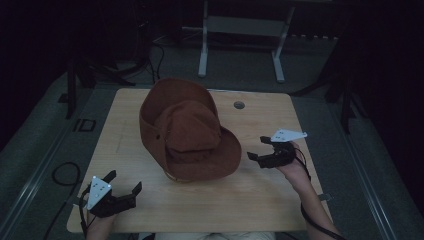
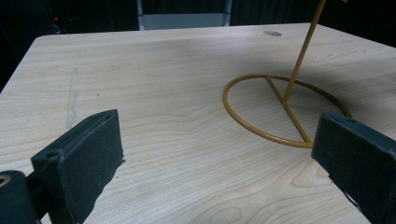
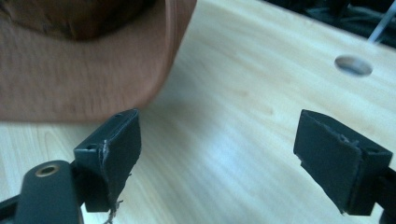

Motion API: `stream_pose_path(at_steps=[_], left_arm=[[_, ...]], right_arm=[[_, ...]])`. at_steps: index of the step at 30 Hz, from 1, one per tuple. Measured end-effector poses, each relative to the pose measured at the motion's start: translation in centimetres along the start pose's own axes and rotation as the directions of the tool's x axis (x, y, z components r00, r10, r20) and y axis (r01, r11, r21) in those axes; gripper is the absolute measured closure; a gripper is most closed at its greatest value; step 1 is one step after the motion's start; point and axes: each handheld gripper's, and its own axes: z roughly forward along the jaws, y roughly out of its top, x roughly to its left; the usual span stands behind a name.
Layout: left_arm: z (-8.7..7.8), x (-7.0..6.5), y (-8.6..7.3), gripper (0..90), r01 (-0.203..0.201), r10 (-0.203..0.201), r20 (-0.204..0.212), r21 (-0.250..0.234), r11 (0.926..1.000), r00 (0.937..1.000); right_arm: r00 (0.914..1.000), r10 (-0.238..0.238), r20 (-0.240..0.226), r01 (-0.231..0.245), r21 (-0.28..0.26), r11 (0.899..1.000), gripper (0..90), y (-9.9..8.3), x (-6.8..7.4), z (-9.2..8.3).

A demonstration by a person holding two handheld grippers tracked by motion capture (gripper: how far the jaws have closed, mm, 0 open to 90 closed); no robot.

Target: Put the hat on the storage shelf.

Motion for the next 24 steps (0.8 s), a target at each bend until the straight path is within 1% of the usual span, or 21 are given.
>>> stream_pose_path(at_steps=[1,4,7,10,11,13,14,15,16,17,18,21,23,24], left_arm=[[0.0,0.0,0.0,2.7,-0.002,0.002,-0.001,0.002,1.0000,1.0000],[0.0,0.1,0.0,2.7,0.004,-0.004,-0.004,-0.002,1.0000,1.0000],[0.0,0.1,0.0,2.7,0.001,-0.001,-0.008,0.000,1.0000,1.0000],[0.0,0.0,0.0,2.7,-0.003,0.003,-0.006,0.004,1.0000,1.0000],[0.0,0.0,0.0,2.7,-0.005,0.005,-0.006,0.005,1.0000,1.0000],[0.0,0.0,0.0,2.7,-0.002,0.002,-0.006,0.004,1.0000,1.0000],[0.0,0.0,0.0,2.7,-0.004,0.004,-0.006,0.004,1.0000,1.0000],[0.0,0.0,0.0,2.7,-0.004,0.004,-0.005,0.003,1.0000,1.0000],[0.0,0.0,0.0,2.7,-0.003,0.003,-0.006,0.004,1.0000,1.0000],[0.0,0.0,0.0,2.7,-0.004,0.004,-0.007,0.005,1.0000,1.0000],[-0.1,0.0,0.0,2.7,-0.003,0.003,-0.006,0.004,1.0000,1.0000],[-0.2,0.0,0.0,2.7,0.000,0.000,-0.005,-0.002,1.0000,1.0000],[-0.2,0.0,0.0,2.7,0.003,-0.003,-0.007,-0.004,1.0000,1.0000],[-0.3,0.0,0.0,2.7,0.005,-0.005,-0.007,-0.007,1.0000,1.0000]], right_arm=[[1.0000,0.006,-0.005,-0.006,0.004,1.000,15.1,-0.4,-0.1,0.0],[0.9999,0.013,0.006,-0.013,0.025,1.000,15.1,-1.5,-0.2,0.0],[0.9995,0.019,0.026,-0.020,0.040,0.999,15.1,-2.7,-0.4,-0.1],[0.9984,0.019,0.054,-0.020,0.036,0.999,15.1,-3.9,-0.6,-0.3],[0.9976,0.024,0.065,-0.026,0.038,0.999,15.1,-4.4,-0.7,-0.4],[0.9973,0.042,0.060,-0.045,0.049,0.998,14.7,-5.4,-0.9,-0.6],[0.9962,0.042,0.076,-0.046,0.053,0.998,14.7,-5.8,-0.9,-0.7],[0.9963,0.039,0.077,-0.043,0.055,0.998,14.6,-6.3,-1.0,-0.8],[0.9958,0.047,0.078,-0.052,0.065,0.997,14.5,-6.6,-1.1,-0.9],[0.9940,0.054,0.095,-0.061,0.070,0.996,14.6,-7.0,-1.1,-1.0],[0.9935,0.055,0.100,-0.062,0.073,0.995,14.5,-7.3,-1.2,-1.2],[0.9886,0.079,0.128,-0.087,0.059,0.994,14.0,-8.3,-1.4,-2.0],[0.9872,0.082,0.137,-0.090,0.053,0.995,14.0,-8.6,-1.4,-2.3],[0.9851,0.085,0.150,-0.093,0.048,0.995,14.0,-9.0,-1.4,-2.5]])
